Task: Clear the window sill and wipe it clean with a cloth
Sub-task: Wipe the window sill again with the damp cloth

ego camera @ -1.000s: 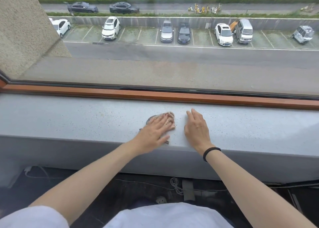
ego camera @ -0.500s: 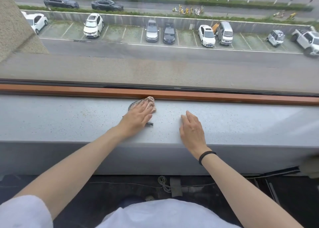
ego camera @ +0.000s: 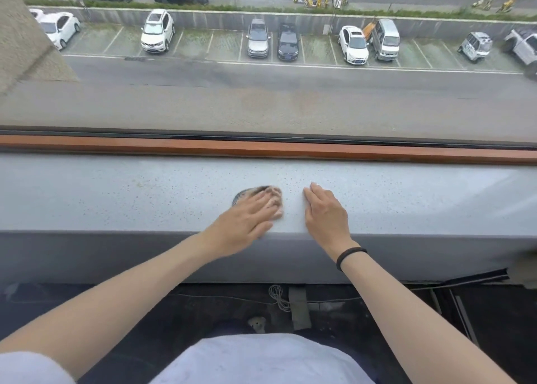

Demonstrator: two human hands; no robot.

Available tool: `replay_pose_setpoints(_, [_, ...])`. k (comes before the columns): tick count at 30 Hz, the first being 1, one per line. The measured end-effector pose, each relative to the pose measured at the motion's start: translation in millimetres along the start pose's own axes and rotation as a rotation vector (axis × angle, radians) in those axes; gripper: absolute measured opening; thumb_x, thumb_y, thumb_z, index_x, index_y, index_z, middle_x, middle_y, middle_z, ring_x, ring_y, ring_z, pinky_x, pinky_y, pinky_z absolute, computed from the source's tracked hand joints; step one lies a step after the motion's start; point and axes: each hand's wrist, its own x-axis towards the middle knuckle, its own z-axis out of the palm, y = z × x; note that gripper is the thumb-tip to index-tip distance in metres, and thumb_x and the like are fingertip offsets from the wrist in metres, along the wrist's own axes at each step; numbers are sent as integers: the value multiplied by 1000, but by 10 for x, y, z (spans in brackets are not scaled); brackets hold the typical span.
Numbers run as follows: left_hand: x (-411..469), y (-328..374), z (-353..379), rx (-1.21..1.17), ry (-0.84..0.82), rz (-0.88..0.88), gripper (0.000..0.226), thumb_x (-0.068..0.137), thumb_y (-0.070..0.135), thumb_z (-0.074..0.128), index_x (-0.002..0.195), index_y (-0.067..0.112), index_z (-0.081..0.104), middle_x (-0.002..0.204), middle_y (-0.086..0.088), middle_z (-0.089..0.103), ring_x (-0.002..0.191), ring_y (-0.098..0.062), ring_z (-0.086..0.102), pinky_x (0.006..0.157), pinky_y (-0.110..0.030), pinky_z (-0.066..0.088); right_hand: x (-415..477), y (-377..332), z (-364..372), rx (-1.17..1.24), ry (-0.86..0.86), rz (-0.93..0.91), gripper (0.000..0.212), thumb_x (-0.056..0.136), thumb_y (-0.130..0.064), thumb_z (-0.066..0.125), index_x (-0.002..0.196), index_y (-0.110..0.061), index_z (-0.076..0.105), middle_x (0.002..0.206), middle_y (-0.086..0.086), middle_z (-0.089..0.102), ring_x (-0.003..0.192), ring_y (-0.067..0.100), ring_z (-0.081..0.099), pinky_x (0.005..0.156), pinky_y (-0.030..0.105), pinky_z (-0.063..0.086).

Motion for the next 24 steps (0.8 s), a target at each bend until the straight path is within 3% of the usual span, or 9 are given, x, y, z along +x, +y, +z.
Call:
replay_pose_setpoints(3, [-20, -303, -126, 51, -2, -54, 46, 102, 38, 22, 148, 32, 20, 155, 13, 2, 137, -1, -11, 111, -23, -7, -9, -4, -9, -8, -11, -11, 33, 80, 0, 58, 112, -4, 63, 123, 14, 62, 109, 30, 61, 80, 37, 55])
replay_pose_setpoints(8, [614, -151, -21, -56, 173, -221, 39, 101, 31, 35, 135, 19, 49, 152, -2, 30, 143, -17, 20, 118, -38, 15, -9, 10, -22, -19, -25, -15, 34, 80, -1, 59, 114, -5, 63, 123, 14, 62, 111, 28, 60, 78, 36, 56])
replay_pose_setpoints(11, [492, 76, 178, -28, 90, 48, 47, 100, 36, 26, 138, 16, 45, 151, 0, 27, 143, -14, 15, 118, -30, 3, -14, 29, -52, -8, -59, -18, 36, 85, -3, 54, 120, -7, 60, 130, 11, 58, 118, 26, 56, 77, 37, 55])
replay_pose_setpoints(13, [359, -161, 97, -16, 75, 183, 48, 99, 36, 27, 137, 15, 47, 148, 2, 31, 140, -12, 19, 117, -28, 5, 7, 52, -96, -10, -99, -22, 38, 89, -5, 47, 126, -9, 55, 138, 7, 51, 125, 23, 48, 81, 37, 54])
replay_pose_setpoints(16, [473, -739, 99, 31, 113, 78, 43, 94, 8, 53, 136, 20, 49, 150, 3, 33, 140, -16, 26, 117, -40, 20, 56, 73, -160, 17, -155, -9, 35, 90, -5, 39, 123, -9, 53, 136, 3, 49, 125, 21, 44, 85, 37, 51])
replay_pose_setpoints(19, [903, -691, 158, -86, 181, -56, 41, 84, -1, 64, 121, 15, 61, 137, -5, 52, 127, -28, 45, 104, -50, 36, 58, 81, -172, 130, -170, 56, 40, 91, -1, 37, 129, -7, 49, 140, 6, 44, 131, 20, 37, 96, 37, 45])
replay_pose_setpoints(22, [1000, -198, 244, -204, 187, 84, 29, 77, 3, 69, 106, 6, 69, 126, -8, 61, 121, -22, 48, 109, -40, 30, -20, 97, -158, 147, -92, 117, 36, 91, 3, 37, 123, -2, 52, 145, 11, 38, 135, 21, 31, 98, 32, 42])
replay_pose_setpoints(24, [797, -206, 303, -220, 101, 224, 33, 79, -3, 58, 107, 9, 70, 130, 1, 54, 124, -17, 45, 111, -30, 25, -87, 138, -171, 118, -58, 156, 34, 90, 3, 38, 120, 0, 54, 145, 14, 38, 135, 24, 31, 101, 30, 38])
